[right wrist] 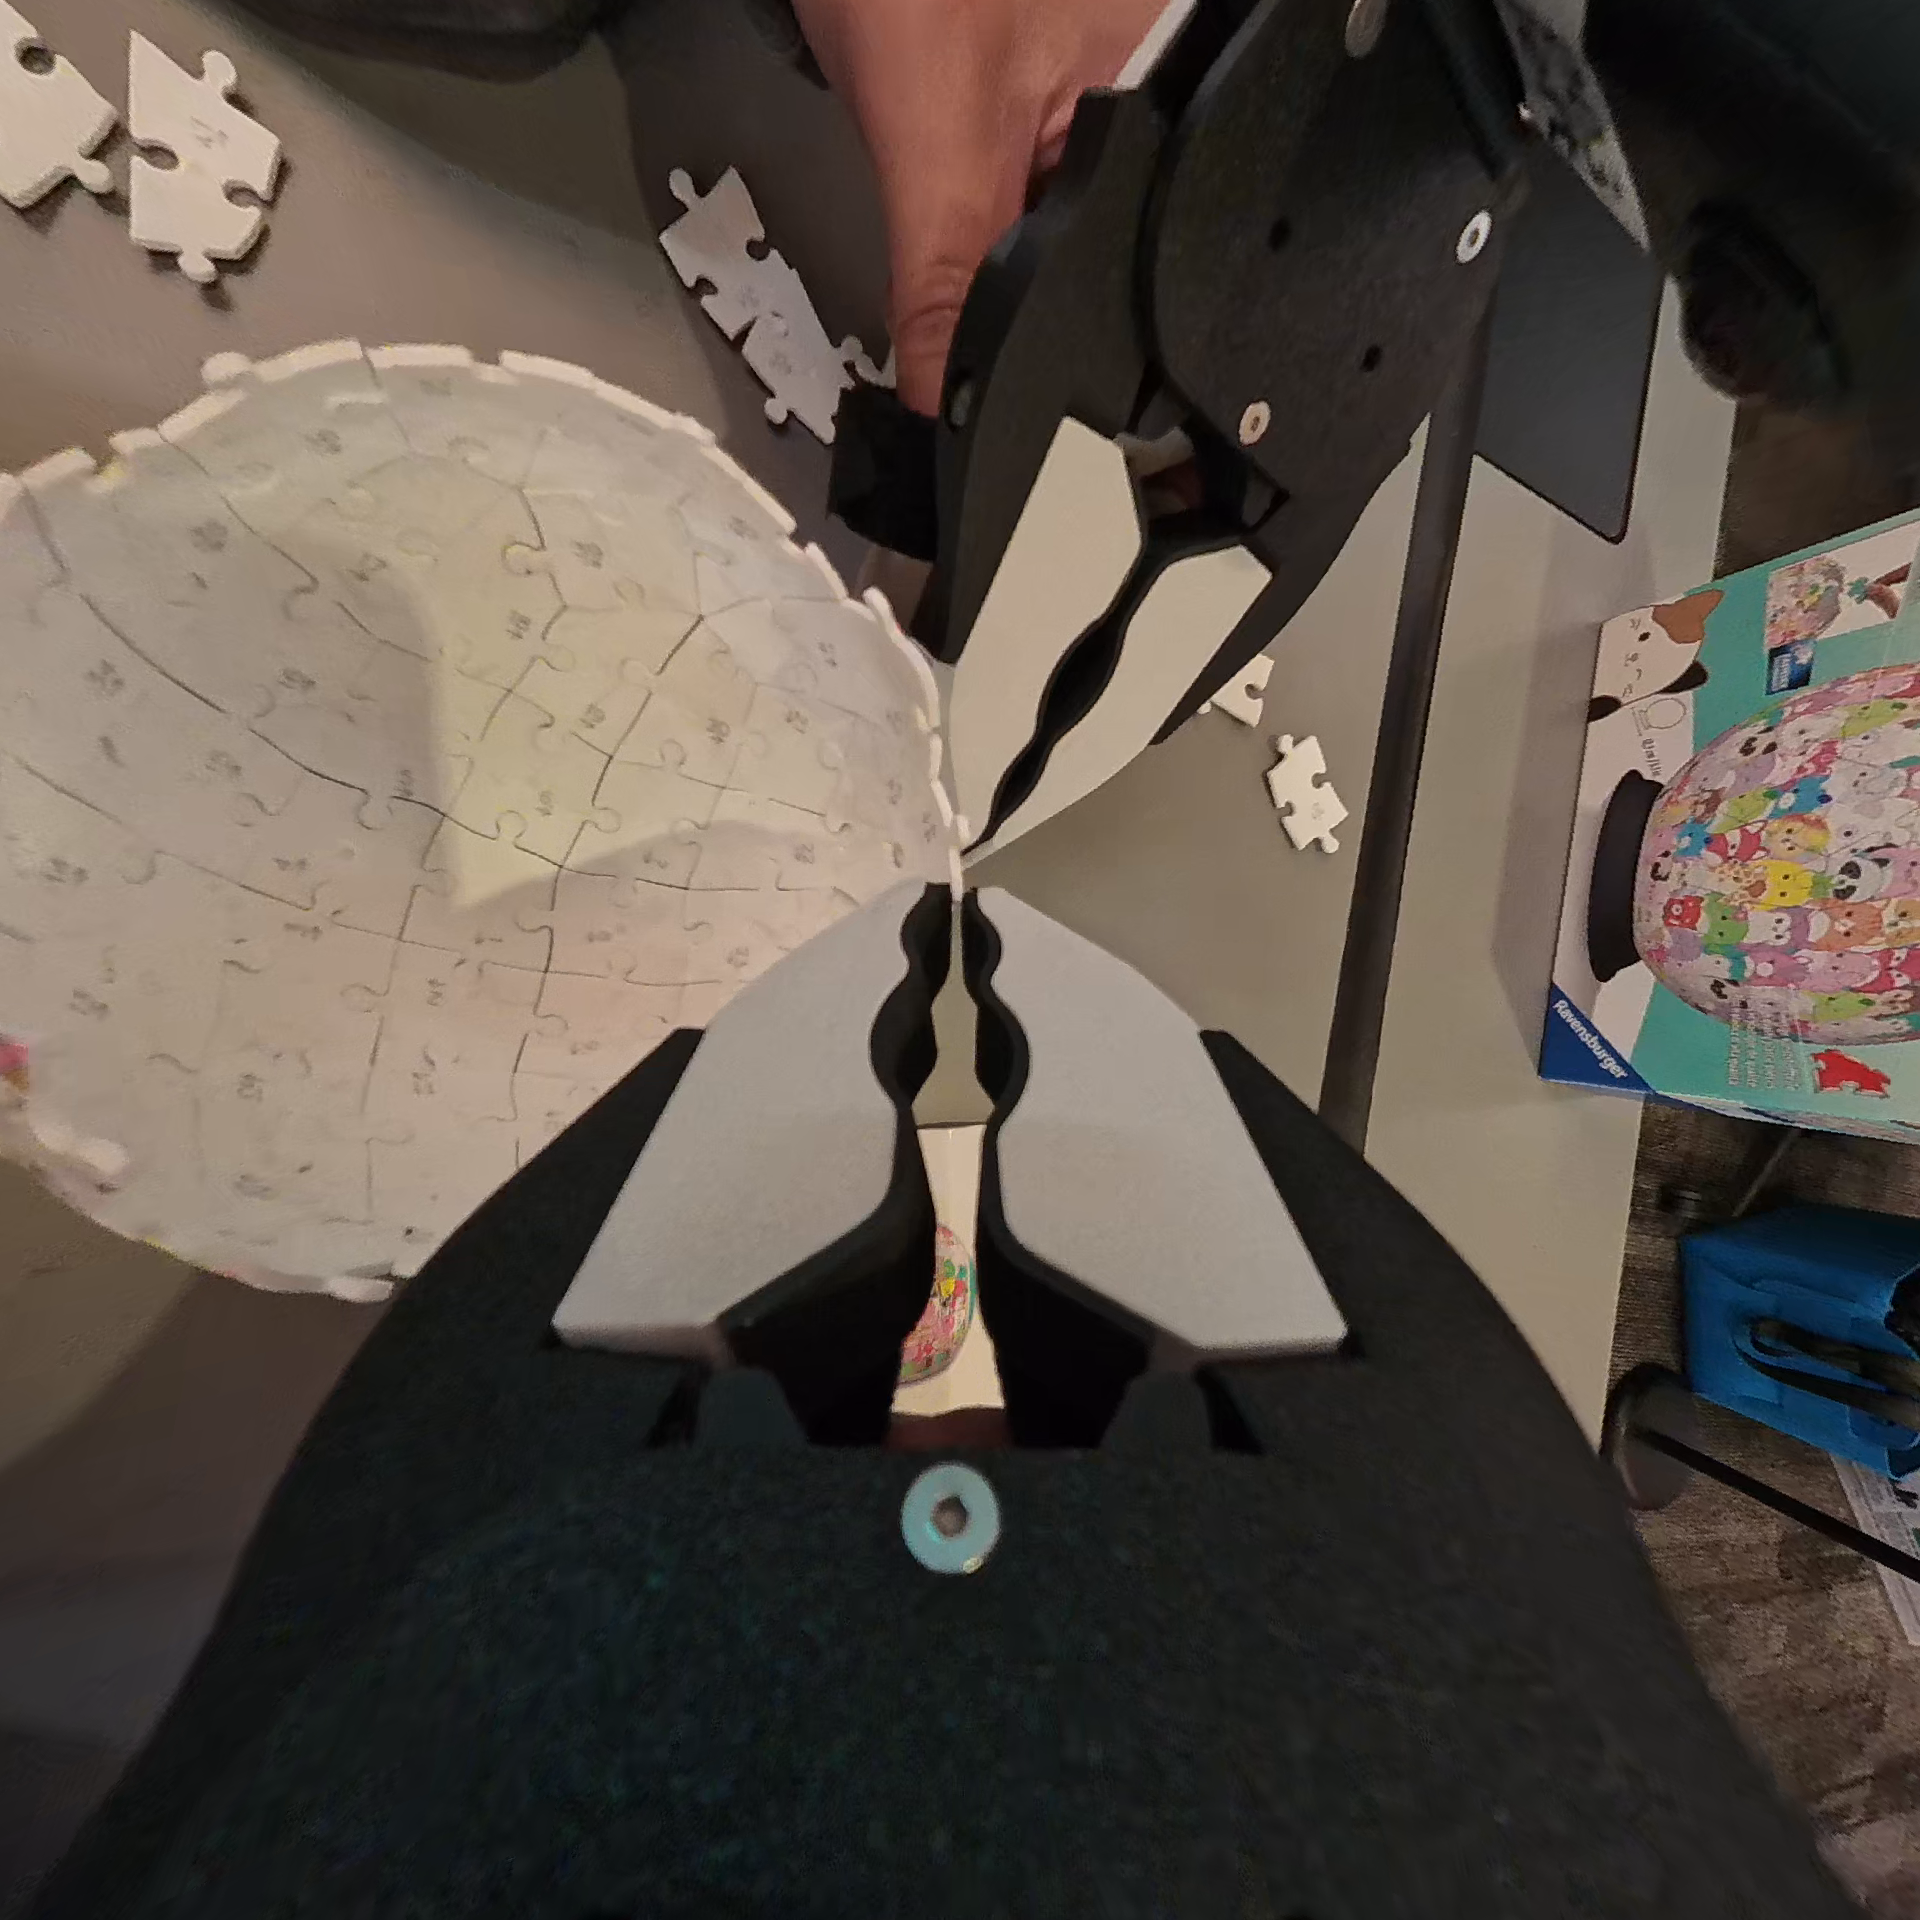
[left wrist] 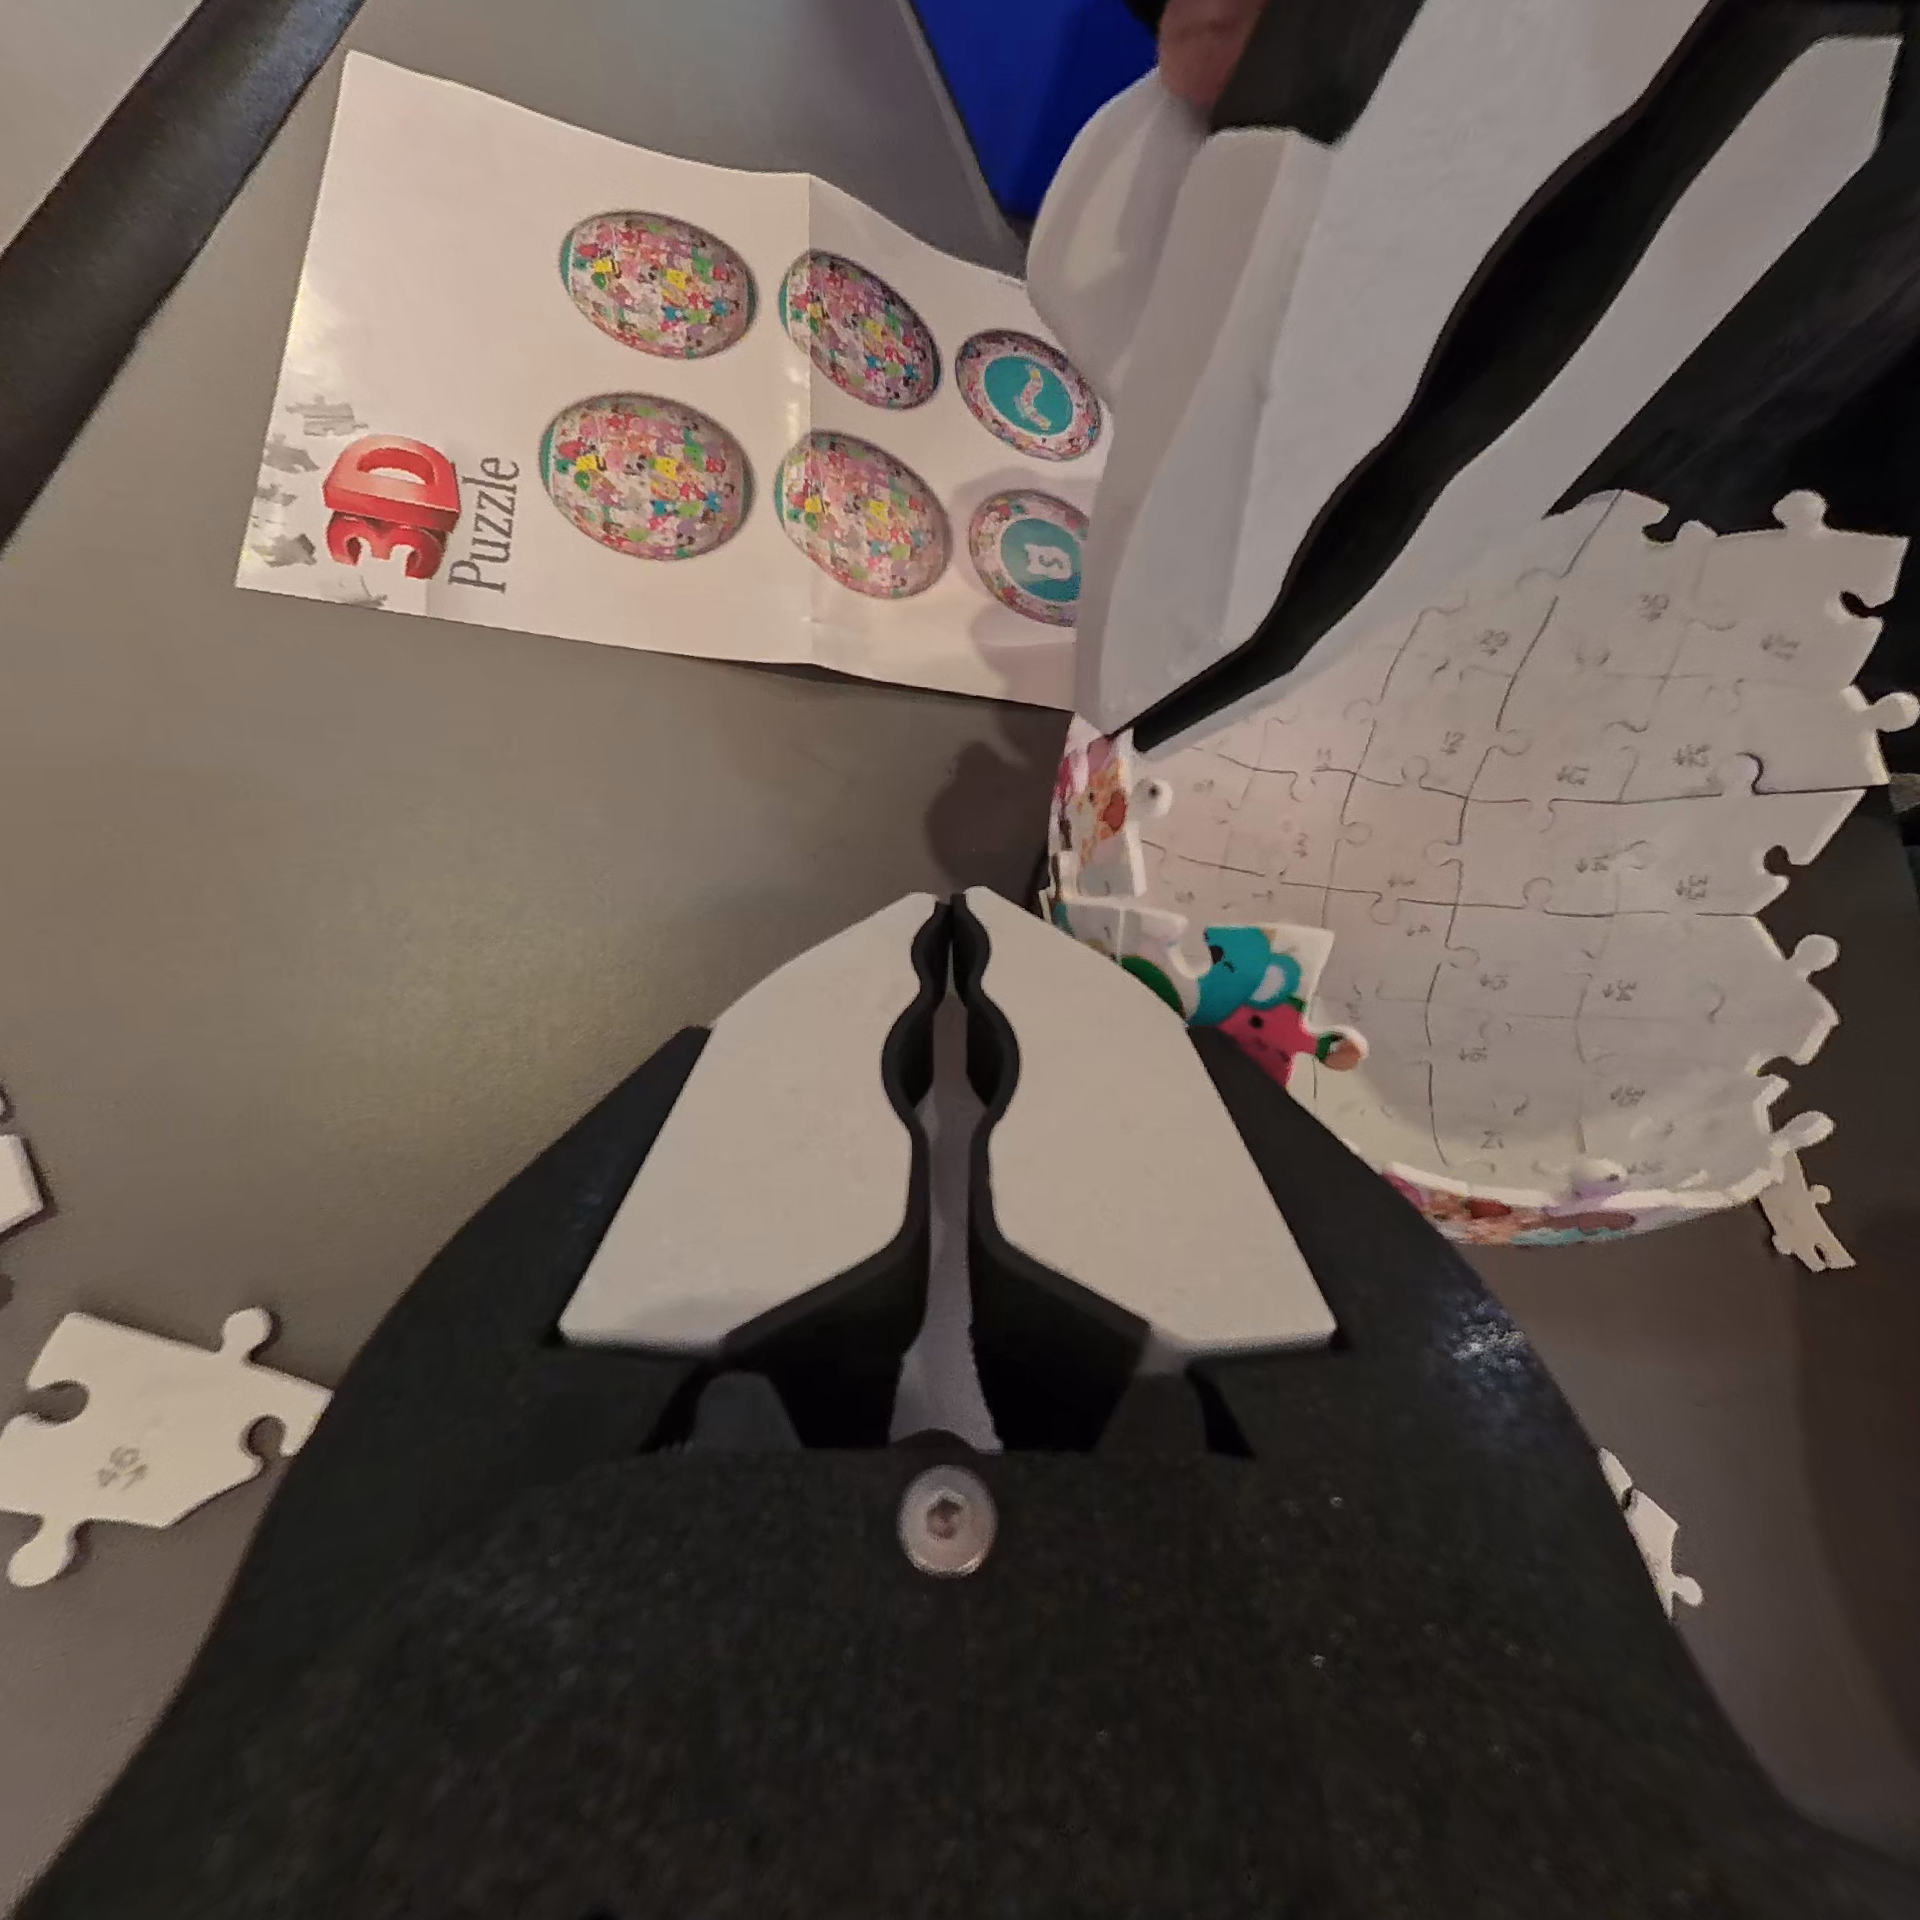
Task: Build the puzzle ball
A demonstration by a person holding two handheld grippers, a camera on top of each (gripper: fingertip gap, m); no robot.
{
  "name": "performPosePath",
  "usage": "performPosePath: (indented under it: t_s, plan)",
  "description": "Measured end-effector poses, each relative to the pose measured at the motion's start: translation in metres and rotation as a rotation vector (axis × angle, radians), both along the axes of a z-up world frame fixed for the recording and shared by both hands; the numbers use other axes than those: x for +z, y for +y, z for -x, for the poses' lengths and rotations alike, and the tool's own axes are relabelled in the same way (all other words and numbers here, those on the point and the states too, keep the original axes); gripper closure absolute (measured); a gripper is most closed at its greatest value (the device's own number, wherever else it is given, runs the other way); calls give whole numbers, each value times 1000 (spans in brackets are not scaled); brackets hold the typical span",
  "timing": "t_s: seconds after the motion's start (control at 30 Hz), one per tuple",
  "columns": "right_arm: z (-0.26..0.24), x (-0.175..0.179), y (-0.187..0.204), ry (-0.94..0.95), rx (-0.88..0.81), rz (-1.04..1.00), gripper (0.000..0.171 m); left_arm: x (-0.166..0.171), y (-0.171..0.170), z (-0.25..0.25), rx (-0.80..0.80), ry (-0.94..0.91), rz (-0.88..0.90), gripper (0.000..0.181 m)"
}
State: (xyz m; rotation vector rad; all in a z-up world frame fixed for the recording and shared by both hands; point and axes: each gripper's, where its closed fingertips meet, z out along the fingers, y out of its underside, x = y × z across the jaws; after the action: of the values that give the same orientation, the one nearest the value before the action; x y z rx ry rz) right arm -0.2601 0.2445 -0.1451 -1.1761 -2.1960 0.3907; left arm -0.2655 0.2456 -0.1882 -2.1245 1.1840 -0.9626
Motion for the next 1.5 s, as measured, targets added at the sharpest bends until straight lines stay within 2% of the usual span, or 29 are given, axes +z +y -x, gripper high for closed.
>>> performPosePath:
  t_s: [0.6,0.73,0.83,1.03,1.17,1.23,1.37,1.5]
  plan:
    - [-2,3,-2,40,-7,-97,169,-1,3,2,18,3,-2,181]
    - [-1,3,0,31,-54,-91,169,3,5,6,32,11,-9,181]
    - [-1,3,0,24,-73,-82,169,19,10,12,54,-21,-25,180]
    - [-2,3,0,10,-102,-75,169,65,5,15,42,-94,-79,164]
    - [-1,3,1,-5,-125,-112,169,68,4,15,55,-56,-96,164]
    - [0,2,1,-19,-136,-140,169,63,7,17,69,-40,-82,166]
    - [0,2,2,-42,-159,-184,169,47,14,32,149,11,29,181]
    - [0,1,3,-60,-168,-218,169,50,-2,49,144,105,151,180]
